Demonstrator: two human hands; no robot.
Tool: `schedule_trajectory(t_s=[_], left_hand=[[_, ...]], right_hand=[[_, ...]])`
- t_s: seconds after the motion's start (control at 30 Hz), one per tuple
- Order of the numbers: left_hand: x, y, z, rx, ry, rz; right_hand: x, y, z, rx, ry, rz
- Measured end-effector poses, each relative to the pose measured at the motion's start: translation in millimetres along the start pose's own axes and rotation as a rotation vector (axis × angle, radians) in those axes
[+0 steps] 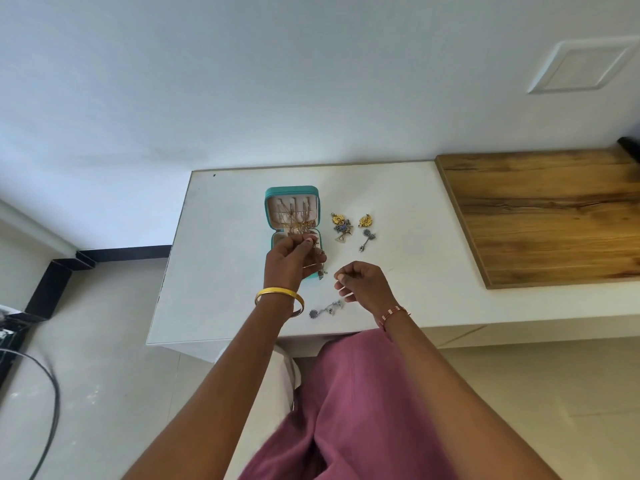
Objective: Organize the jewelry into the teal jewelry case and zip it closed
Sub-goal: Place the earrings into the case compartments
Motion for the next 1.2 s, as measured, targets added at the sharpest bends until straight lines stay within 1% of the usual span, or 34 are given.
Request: schedule_trajectory(t_s=[0.13,0.23,0.3,0.4,0.5,0.6,0.73,0.9,1.0,1.13,1.2], left_hand=[[6.0,7.6,0.0,-0.01,0.033,0.024],[13.7,14.1,-1.1,-0.027,0.04,0.059],[19.7,18.2,-2.1,-0.039,0.046,0.086],[28.2,26.1,-3.1,-0.064,0.049,0.116],[35.9,34.2,-3.8,-0.09,0.05,0.135],[41.9,40.7,-3.8,-0.114,0.057,0.133],[49.4,48.7,-3.6,-0.125,0.062,0.147],[56.9,54.5,-5.2,-0.16,0.056,0.131],[56.5,55.5,-4.1,-0.183,0.056,0.132],[52.5,54.7,-3.3,-0.191,0.031,0.165],[51.0,55.8,-1.7,-0.208,0.031,0.169]], right_hand=[[-13.3,0.9,2.2,-0.025,-0.018,-0.12],[-21.3,-6.1,1.4,0.035,0.028,-0.365],[-25.5,-16.8,0.6,0.121,0.096,-0.549],[-26.1,-34.6,-2.2,0.235,0.224,-0.734],[-22.2,-44.7,-3.9,0.278,0.345,-0.933],[-18.8,-48.3,-2.5,0.273,0.393,-0.988],[-19.6,-47.3,-0.9,0.238,0.375,-0.999],[-15.5,-47.6,-5.4,0.142,0.406,-0.911],[-13.1,-51.4,-7.2,0.168,0.43,-0.955],[-16.0,-51.9,-5.6,0.26,0.444,-1.053],[-16.7,-51.0,-4.7,0.266,0.451,-1.06]])
Point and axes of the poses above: each hand's wrist, its own z-axis towards the middle knuckle, its own y-axis out of the back of the hand, x = y × z, the point moved 3 cm from there along z, towards the middle knuckle, and after that the axes turned 11 degrees about y, right-handed, at the moved point
